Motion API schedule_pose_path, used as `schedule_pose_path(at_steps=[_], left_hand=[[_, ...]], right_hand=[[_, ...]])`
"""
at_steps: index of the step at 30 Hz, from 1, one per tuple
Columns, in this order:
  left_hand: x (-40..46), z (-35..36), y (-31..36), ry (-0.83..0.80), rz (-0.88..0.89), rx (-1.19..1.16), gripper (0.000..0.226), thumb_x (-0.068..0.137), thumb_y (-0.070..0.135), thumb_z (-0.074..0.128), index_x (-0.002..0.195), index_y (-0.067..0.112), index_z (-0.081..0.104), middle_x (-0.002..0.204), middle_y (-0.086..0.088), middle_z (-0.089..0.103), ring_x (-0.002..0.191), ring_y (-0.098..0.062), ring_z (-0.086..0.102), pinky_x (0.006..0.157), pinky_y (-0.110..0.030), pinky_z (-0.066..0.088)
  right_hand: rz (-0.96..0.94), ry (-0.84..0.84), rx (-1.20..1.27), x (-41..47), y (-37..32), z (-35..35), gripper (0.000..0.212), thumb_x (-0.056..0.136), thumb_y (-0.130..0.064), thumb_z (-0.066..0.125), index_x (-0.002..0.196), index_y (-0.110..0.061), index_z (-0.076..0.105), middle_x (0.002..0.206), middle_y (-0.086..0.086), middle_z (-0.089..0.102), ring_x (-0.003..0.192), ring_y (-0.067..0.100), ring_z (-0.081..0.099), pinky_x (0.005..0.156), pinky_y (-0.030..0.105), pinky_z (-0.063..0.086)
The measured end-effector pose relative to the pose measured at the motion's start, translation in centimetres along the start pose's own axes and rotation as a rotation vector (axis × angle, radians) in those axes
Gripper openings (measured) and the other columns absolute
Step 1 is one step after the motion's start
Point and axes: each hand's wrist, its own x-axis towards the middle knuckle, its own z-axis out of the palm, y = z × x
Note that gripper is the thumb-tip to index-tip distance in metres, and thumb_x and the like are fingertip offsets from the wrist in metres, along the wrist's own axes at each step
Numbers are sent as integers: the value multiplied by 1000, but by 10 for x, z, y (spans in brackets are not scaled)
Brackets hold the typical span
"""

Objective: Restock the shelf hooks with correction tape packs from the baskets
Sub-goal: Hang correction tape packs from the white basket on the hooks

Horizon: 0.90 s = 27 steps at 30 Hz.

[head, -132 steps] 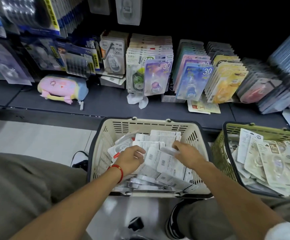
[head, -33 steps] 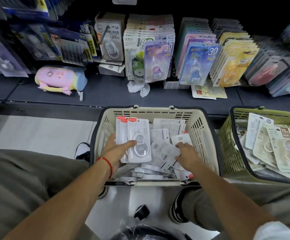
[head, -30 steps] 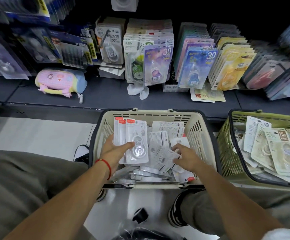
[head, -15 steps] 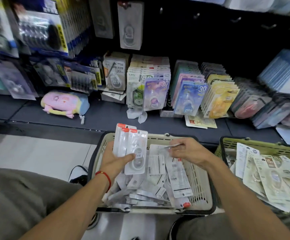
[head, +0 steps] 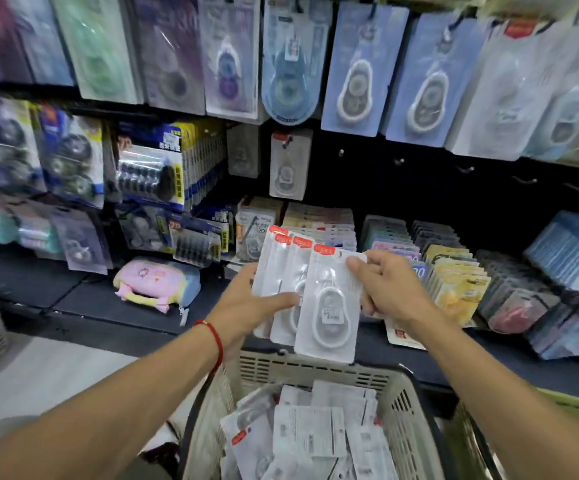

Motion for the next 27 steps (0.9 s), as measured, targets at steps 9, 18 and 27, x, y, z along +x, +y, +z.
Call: schedule_pose_path(at_steps=[9,18,27], left_hand=[[37,-14,48,-36,65,-175,70,69,23,96,128,27,59,119,1,78,109,-19,75,78,-29,63],[71,-38,61,204,172,-361,86,54,27,96,131,24,57,116,-3,78,109,-24,75,93,-46,59],[84,-59,59,369,299,-360,81,55,28,104,124,37,62,118,1,78,108,-21,76,83,-40,63]], right_hand=[[-195,198,-133,57,-57,27,46,101,-43,61,67,-22,40,43,-12,36,43,8,33,44,20,28],[-131,-167,-7,81,-55,60,47,75,-72,71,105,-35,71,100,-16,77,91,3,73,79,30,59],[-216,-19,257,109,-64,71,22,97,-42,72,111,-30,59,102,1,73,75,18,74,48,35,57]])
